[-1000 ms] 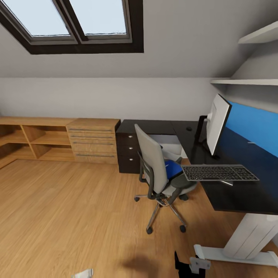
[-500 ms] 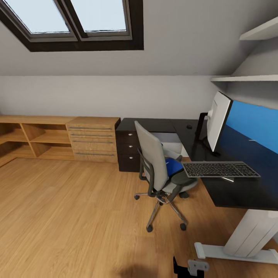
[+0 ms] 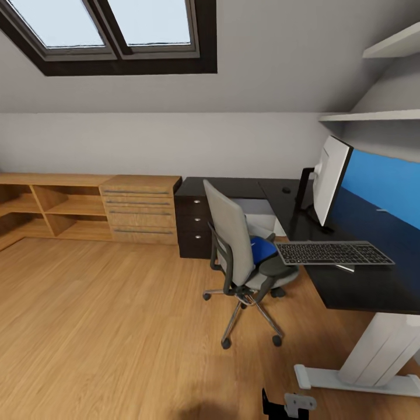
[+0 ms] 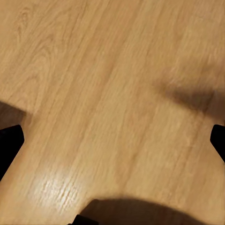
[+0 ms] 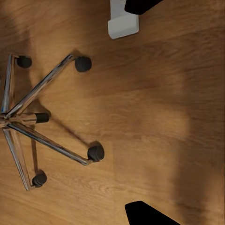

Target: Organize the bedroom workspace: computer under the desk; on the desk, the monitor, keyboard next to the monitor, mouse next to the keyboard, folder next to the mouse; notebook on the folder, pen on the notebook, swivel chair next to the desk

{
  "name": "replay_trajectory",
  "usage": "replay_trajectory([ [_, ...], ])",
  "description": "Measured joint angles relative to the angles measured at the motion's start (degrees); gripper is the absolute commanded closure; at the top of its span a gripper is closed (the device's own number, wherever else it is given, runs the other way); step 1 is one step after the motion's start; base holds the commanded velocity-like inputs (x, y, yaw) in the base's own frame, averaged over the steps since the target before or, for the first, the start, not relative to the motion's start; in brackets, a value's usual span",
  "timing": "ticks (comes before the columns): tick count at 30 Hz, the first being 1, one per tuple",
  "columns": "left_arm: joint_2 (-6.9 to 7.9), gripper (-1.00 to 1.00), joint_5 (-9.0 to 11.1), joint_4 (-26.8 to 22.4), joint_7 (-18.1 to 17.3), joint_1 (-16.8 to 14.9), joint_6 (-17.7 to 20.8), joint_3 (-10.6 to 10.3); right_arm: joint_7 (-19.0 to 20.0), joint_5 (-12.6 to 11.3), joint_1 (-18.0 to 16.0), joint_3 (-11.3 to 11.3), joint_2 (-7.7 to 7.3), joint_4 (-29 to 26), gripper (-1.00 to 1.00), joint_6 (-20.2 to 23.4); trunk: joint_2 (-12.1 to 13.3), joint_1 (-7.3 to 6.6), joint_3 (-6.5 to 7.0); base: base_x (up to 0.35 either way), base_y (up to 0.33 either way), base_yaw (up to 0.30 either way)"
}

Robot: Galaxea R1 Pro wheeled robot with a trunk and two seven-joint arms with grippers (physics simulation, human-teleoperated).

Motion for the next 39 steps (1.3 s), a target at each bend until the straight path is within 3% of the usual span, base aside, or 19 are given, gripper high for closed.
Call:
replay_trajectory([
  [3,-0.95,-1.0,-0.3,1.0,0.0,0.0,0.2,0.3,0.1,0.8,0.4,0.0,0.6,0.4,-1.0,-0.3,-1.2,0.65,-0.53,0.0,0.0,0.0],
  [6,-0.96,-1.0,-0.3,1.4,0.0,0.0,0.2,0.3,0.1,0.8,0.4,0.0,0.63,0.4,-1.0,-0.3,-2.4,1.31,-1.07,0.0,0.0,0.0],
  [17,-0.89,-1.0,-0.3,3.1,0.1,0.0,0.2,0.2,0.1,0.6,0.4,0.1,0.6,0.4,-1.0,-0.4,-2.4,1.32,-1.08,0.0,0.0,0.0],
  [39,-0.88,-1.0,-0.3,3.2,0.0,0.0,0.2,0.2,0.0,0.3,0.4,0.0,0.7,0.4,-1.0,-0.4,-11.2,6.14,-5.02,0.0,0.0,0.0],
])
